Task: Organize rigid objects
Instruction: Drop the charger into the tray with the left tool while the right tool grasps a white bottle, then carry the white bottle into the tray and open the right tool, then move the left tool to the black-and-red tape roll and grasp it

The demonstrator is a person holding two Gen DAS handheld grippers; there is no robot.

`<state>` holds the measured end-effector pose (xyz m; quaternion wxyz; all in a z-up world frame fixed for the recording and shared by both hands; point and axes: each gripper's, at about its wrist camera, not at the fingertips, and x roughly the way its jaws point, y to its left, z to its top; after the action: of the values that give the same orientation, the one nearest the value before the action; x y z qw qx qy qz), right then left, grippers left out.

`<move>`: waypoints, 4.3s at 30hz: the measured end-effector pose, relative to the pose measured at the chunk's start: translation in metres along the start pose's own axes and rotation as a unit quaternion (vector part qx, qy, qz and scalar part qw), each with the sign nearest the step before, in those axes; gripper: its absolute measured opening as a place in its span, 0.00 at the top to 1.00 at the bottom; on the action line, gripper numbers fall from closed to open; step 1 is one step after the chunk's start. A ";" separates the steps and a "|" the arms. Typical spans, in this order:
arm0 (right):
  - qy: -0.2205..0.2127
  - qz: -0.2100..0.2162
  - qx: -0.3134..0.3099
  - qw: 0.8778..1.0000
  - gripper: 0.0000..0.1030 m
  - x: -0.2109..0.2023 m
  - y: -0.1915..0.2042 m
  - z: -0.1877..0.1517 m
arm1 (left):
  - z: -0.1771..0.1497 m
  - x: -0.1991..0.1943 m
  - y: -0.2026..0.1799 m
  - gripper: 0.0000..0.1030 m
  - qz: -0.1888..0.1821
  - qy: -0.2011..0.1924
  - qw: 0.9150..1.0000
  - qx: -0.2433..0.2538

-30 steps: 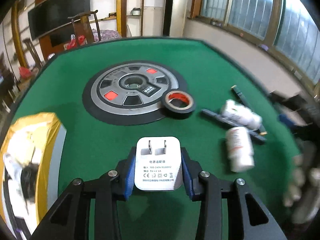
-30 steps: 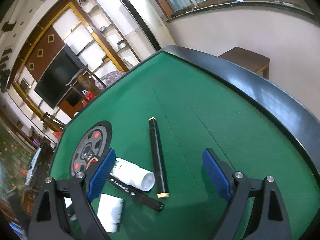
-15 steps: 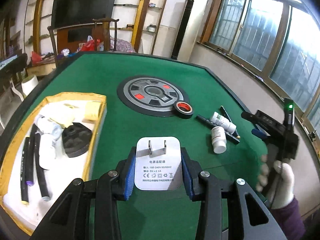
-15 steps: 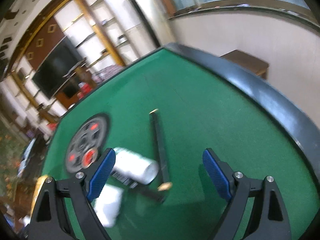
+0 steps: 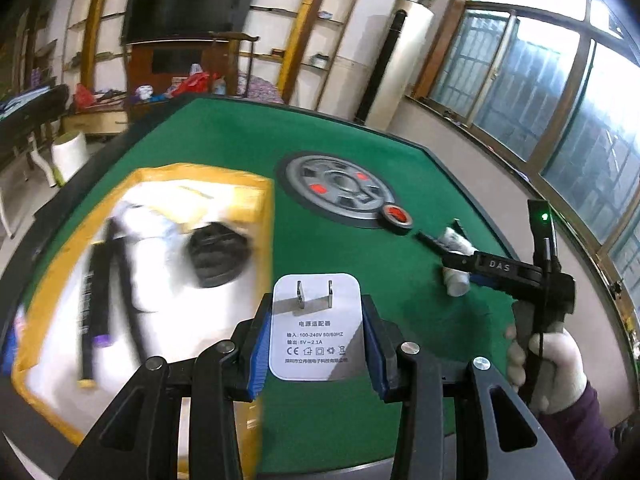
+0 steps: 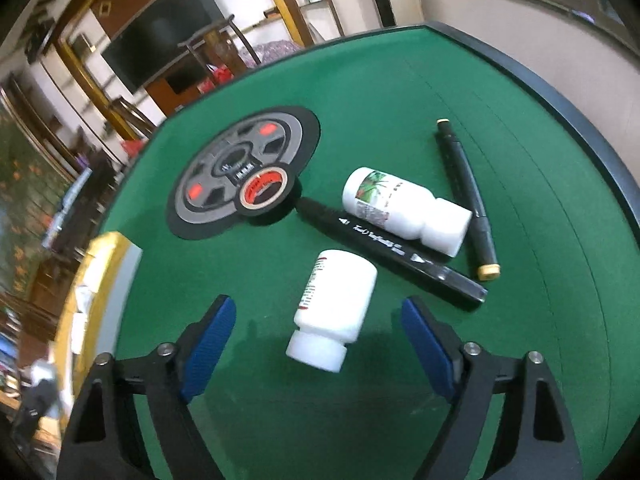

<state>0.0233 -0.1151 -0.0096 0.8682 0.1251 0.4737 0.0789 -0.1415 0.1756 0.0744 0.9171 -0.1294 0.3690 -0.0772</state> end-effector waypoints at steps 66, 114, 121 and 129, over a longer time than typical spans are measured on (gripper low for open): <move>0.084 0.133 -0.239 0.958 0.45 0.017 0.297 -0.080 | -0.023 -0.045 0.155 0.23 0.114 -0.022 0.983 -0.139; -0.174 0.019 0.124 0.977 0.23 -0.050 -0.105 0.051 | 0.028 0.105 -0.090 0.12 0.066 0.125 0.986 0.089; -0.142 0.028 0.170 0.975 0.23 -0.030 -0.129 0.047 | 0.065 0.184 -0.142 0.12 0.054 0.094 0.979 0.171; -0.135 0.022 0.145 0.980 0.23 -0.027 -0.118 0.050 | 0.098 0.254 -0.140 0.12 0.047 0.116 0.987 0.101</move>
<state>0.0532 -0.2418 0.0035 0.8949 0.2694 0.3556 0.0111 0.1026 -0.0003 0.0169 0.8789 -0.0086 0.4691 -0.0855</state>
